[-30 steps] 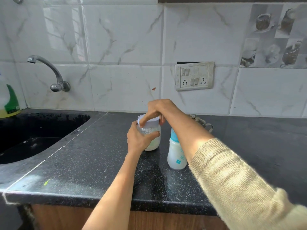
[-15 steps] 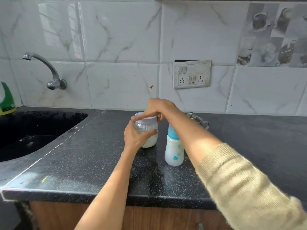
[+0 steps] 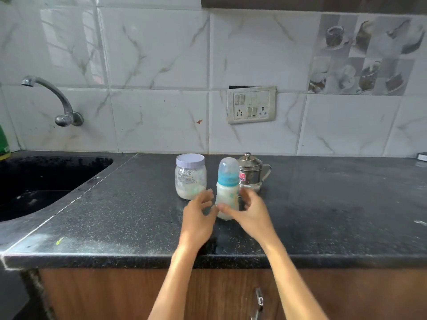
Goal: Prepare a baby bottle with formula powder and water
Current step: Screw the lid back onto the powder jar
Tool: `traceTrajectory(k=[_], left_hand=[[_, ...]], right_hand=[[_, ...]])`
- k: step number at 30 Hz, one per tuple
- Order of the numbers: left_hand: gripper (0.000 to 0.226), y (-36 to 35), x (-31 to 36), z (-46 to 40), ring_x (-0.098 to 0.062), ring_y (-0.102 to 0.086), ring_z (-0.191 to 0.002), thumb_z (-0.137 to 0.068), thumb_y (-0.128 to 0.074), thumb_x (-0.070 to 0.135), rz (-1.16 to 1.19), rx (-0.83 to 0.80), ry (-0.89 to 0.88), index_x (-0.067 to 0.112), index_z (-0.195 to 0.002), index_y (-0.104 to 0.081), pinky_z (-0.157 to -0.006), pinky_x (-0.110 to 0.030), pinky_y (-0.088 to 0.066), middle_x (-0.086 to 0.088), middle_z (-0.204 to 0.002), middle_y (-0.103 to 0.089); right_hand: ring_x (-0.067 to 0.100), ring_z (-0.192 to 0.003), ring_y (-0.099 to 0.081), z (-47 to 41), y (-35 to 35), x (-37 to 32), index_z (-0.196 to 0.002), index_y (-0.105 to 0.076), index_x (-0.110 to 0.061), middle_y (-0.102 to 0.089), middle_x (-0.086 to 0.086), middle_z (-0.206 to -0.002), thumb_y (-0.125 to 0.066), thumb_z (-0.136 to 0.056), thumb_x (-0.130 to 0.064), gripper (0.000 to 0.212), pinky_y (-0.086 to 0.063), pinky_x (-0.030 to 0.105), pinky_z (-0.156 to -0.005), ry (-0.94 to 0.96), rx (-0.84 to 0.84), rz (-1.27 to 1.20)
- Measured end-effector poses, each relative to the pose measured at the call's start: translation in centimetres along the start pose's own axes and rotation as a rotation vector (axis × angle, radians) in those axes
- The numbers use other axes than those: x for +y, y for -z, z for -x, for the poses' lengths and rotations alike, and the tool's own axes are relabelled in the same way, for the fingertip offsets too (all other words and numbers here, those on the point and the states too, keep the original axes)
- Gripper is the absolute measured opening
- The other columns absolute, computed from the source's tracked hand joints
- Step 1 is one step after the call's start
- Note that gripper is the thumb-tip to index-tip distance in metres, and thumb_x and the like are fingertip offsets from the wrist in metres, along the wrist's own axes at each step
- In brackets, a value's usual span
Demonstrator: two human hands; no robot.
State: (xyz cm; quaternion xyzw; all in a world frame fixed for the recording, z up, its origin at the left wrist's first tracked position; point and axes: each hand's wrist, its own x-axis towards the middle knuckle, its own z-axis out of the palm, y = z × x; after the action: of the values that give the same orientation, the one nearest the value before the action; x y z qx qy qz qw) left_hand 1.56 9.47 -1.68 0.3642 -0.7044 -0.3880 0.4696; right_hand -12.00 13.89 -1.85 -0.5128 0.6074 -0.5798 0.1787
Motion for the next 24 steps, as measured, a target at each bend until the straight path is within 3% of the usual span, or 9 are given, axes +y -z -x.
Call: traceTrajectory(k=[3,7,14,24], left_hand=[[0.039,-0.5,0.1,0.6,-0.011,-0.056,-0.108,-0.090,-0.051,-0.003,-0.065,-0.030,-0.012,0.009,-0.127,-0.054,-0.085,-0.015,-0.041,-0.005,-0.126,-0.060],[0.048,-0.2,0.0,0.8,-0.012,-0.057,-0.114,-0.087,-0.042,-0.012,-0.122,-0.040,-0.022,0.009,-0.129,-0.052,-0.088,-0.014,-0.040,-0.005,-0.130,-0.057],[0.048,-0.2,-0.2,1.0,-0.009,-0.057,-0.112,-0.088,-0.045,-0.008,-0.118,-0.047,0.010,0.011,-0.131,-0.050,-0.090,-0.017,-0.040,-0.001,-0.129,-0.058],[0.047,-0.1,-0.6,1.0,-0.011,-0.055,-0.118,-0.088,-0.051,-0.004,-0.180,-0.105,0.022,0.013,-0.132,-0.050,-0.095,-0.018,-0.039,0.000,-0.131,-0.057]], right_hand=[[-0.003,-0.096,-0.064,0.3,-0.3,0.2,-0.114,-0.058,-0.025,-0.068,-0.012,-0.108,-0.085,-0.062,-0.037,0.059,-0.054,0.021,-0.083,0.014,-0.023,0.031],[0.000,-0.092,-0.061,0.0,-0.1,-0.4,-0.117,-0.060,-0.018,-0.067,-0.007,-0.111,-0.082,-0.062,-0.044,0.064,-0.051,0.018,-0.079,0.045,0.030,0.214],[0.003,-0.085,-0.059,-0.5,1.1,-0.9,-0.113,-0.063,-0.016,-0.069,-0.001,-0.110,-0.082,-0.066,-0.035,0.054,-0.044,0.013,-0.070,0.071,0.062,0.323],[0.019,-0.086,-0.063,-4.2,10.3,0.5,-0.109,-0.065,-0.005,-0.070,0.010,-0.106,-0.082,-0.067,-0.030,0.052,-0.049,0.028,-0.074,-0.010,0.386,0.386]])
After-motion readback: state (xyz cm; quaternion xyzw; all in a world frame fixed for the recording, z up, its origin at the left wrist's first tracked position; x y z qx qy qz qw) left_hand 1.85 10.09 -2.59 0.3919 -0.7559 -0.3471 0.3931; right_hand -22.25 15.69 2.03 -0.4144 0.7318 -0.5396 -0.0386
